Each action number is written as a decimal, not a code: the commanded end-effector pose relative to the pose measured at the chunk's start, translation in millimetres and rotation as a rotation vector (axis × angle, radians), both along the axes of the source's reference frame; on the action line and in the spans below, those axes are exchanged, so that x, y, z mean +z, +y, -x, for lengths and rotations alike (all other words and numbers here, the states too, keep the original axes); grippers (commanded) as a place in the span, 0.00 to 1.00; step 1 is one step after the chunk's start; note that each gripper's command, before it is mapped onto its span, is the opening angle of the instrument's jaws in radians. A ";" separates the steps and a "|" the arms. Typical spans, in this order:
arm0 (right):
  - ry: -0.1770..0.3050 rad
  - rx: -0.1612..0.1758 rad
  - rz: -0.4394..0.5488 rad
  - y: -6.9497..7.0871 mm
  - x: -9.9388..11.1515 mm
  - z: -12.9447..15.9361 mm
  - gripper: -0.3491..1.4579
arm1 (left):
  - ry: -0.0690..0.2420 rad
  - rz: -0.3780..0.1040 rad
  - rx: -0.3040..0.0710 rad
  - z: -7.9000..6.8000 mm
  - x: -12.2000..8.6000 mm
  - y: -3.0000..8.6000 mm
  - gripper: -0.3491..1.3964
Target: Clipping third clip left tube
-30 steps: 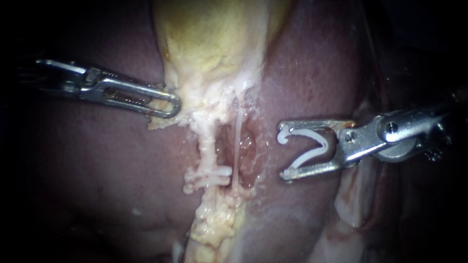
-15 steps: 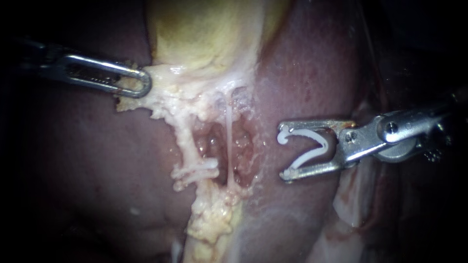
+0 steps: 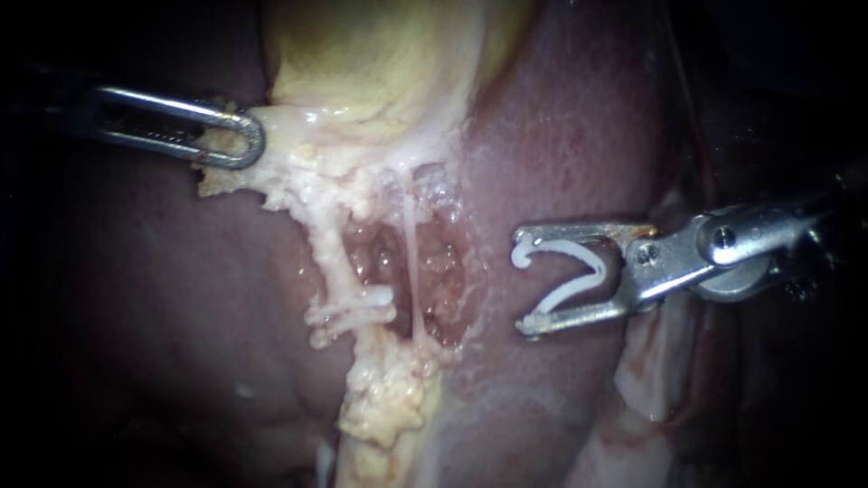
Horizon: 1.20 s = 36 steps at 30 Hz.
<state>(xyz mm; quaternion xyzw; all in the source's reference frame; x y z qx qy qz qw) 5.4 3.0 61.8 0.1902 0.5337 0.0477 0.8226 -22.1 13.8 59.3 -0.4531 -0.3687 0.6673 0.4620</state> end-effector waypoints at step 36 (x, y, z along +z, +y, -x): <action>0.109 0.083 -0.347 0.1 4.8 -9.8 0.47 | 0.005 0.000 -0.006 0.9 0.0 -0.1 0.00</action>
